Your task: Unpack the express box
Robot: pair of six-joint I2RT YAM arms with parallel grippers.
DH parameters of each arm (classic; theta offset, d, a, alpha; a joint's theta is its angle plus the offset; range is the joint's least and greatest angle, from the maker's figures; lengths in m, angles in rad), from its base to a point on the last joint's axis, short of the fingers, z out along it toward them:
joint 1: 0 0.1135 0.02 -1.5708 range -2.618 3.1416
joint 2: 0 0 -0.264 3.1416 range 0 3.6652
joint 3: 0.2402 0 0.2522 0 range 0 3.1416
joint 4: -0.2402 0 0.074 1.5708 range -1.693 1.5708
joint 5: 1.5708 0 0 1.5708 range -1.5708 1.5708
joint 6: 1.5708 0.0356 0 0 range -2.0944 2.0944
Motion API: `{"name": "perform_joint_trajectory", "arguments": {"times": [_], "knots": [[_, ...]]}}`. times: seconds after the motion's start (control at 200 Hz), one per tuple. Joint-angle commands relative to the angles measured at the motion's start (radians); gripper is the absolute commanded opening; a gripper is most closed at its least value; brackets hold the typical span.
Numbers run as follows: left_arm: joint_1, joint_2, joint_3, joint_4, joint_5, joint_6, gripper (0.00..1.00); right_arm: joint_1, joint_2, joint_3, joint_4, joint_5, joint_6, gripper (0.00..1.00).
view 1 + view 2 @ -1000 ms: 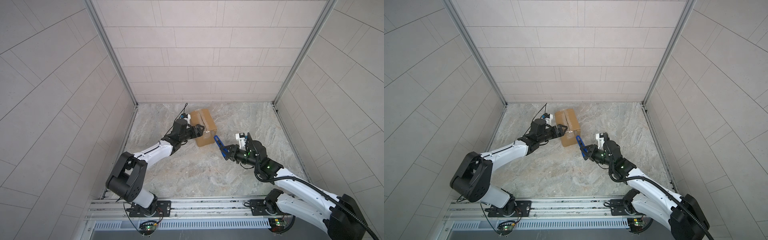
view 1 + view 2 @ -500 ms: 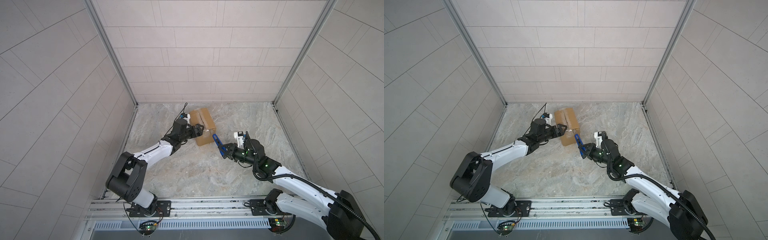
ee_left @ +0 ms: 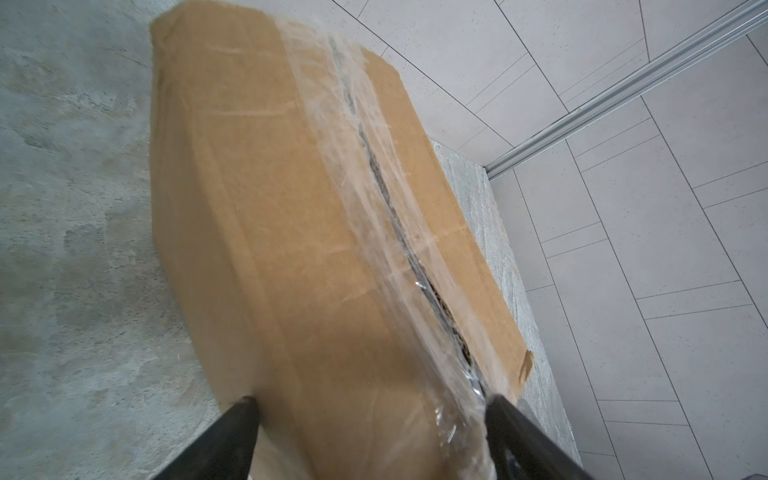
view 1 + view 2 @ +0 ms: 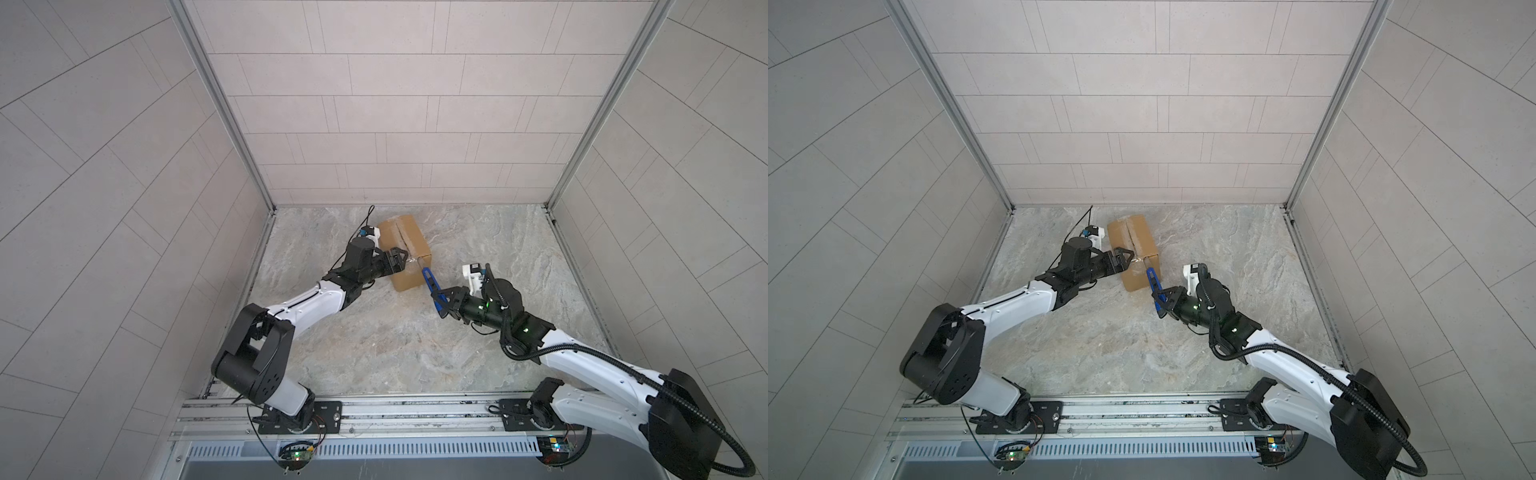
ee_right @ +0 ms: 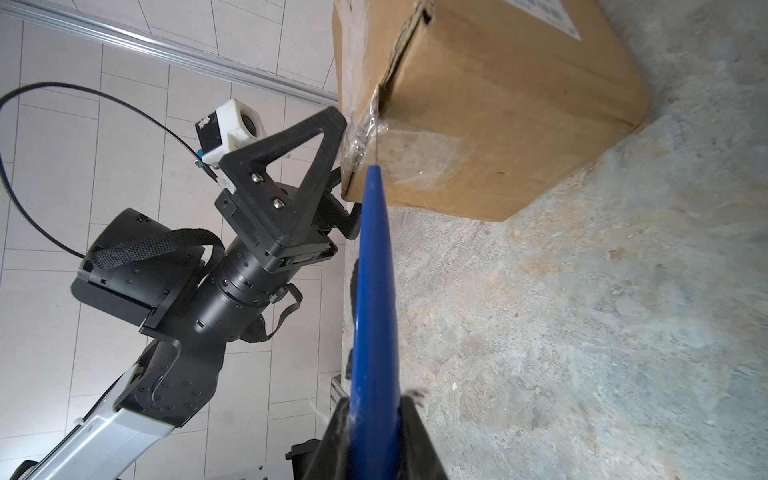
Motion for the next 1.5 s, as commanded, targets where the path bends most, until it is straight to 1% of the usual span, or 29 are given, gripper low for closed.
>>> {"name": "perform_joint_trajectory", "arguments": {"times": [0.0,0.21,0.436,0.626,0.771,0.956,0.976,1.051,1.196,1.217,1.302,1.492], "knots": [[-0.014,0.001,0.002,0.033,0.031,-0.006,0.88,0.014,-0.015,0.043,0.065,-0.034,0.000,0.00],[-0.014,-0.002,0.006,0.033,0.032,-0.006,0.88,0.014,-0.033,0.051,0.095,-0.027,0.022,0.00],[-0.014,-0.013,0.007,0.027,0.033,-0.006,0.88,0.039,0.018,0.057,0.119,-0.035,0.044,0.00],[-0.014,-0.020,0.008,0.024,0.035,-0.008,0.88,0.060,0.044,0.069,0.020,-0.010,-0.032,0.00],[-0.014,-0.021,0.010,0.017,0.034,-0.003,0.88,0.060,0.038,0.080,0.043,-0.036,-0.049,0.00],[-0.014,-0.027,0.011,0.015,0.030,-0.001,0.88,0.056,-0.002,0.095,0.018,-0.051,-0.092,0.00],[-0.014,-0.027,0.012,0.015,0.030,-0.001,0.88,0.056,-0.003,0.120,0.017,-0.053,-0.093,0.00],[-0.014,-0.031,0.012,0.013,0.031,0.002,0.88,0.055,-0.002,0.119,0.040,-0.055,-0.082,0.00],[-0.014,-0.036,0.012,0.012,0.032,0.003,0.88,0.055,0.023,0.106,0.141,-0.075,-0.026,0.00],[-0.013,-0.036,0.012,0.012,0.033,0.003,0.88,0.055,0.027,0.078,0.154,-0.078,-0.017,0.00],[-0.014,-0.041,0.012,0.009,0.033,0.004,0.88,0.055,0.045,0.064,0.201,-0.085,0.009,0.00],[-0.014,-0.055,0.009,0.005,0.032,0.004,0.88,0.055,0.051,0.058,0.130,-0.074,-0.007,0.00]]}}
